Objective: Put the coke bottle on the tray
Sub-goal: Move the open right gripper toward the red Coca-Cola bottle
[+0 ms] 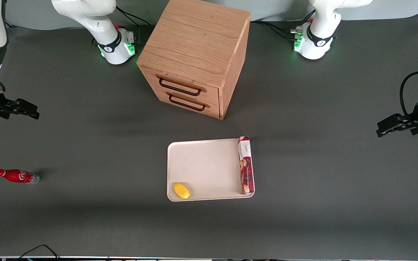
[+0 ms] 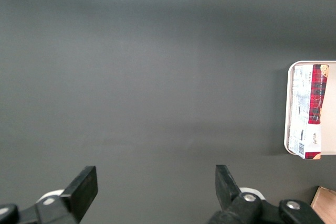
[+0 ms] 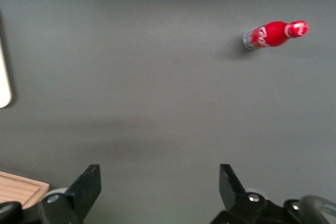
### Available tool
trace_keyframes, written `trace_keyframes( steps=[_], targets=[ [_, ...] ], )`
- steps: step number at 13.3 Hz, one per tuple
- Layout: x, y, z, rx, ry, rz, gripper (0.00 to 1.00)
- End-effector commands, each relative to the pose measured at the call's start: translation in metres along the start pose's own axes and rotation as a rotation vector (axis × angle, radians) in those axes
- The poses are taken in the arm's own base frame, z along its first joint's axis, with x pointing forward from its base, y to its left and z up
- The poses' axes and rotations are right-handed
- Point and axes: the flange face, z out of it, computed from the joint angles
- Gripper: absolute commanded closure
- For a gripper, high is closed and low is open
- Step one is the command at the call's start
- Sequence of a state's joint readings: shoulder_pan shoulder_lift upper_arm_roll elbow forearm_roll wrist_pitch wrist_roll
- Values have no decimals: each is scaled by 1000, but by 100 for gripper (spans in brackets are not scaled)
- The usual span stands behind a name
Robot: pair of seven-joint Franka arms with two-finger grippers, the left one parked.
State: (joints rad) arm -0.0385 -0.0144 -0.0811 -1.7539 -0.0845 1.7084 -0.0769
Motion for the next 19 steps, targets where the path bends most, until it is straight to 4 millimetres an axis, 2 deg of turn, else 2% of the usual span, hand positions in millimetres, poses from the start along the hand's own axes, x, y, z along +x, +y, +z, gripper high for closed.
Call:
trace_keyframes(
  steps=[1, 5, 7, 8, 9, 11, 14, 16, 19],
  targets=[
    [5, 37, 7, -63, 26, -60, 0],
    [20, 98, 34, -79, 80, -174, 0],
    [31, 131, 59, -29, 118, -226, 0],
    [41, 142, 76, -18, 132, -250, 0],
    [49, 162, 95, -22, 129, -265, 0],
    [64, 182, 115, 3, 142, -298, 0],
    [83, 227, 146, 28, 153, -315, 0],
    [95, 245, 177, 103, 185, -310, 0],
    [117, 251, 200, 126, 187, -300, 0]
  ],
)
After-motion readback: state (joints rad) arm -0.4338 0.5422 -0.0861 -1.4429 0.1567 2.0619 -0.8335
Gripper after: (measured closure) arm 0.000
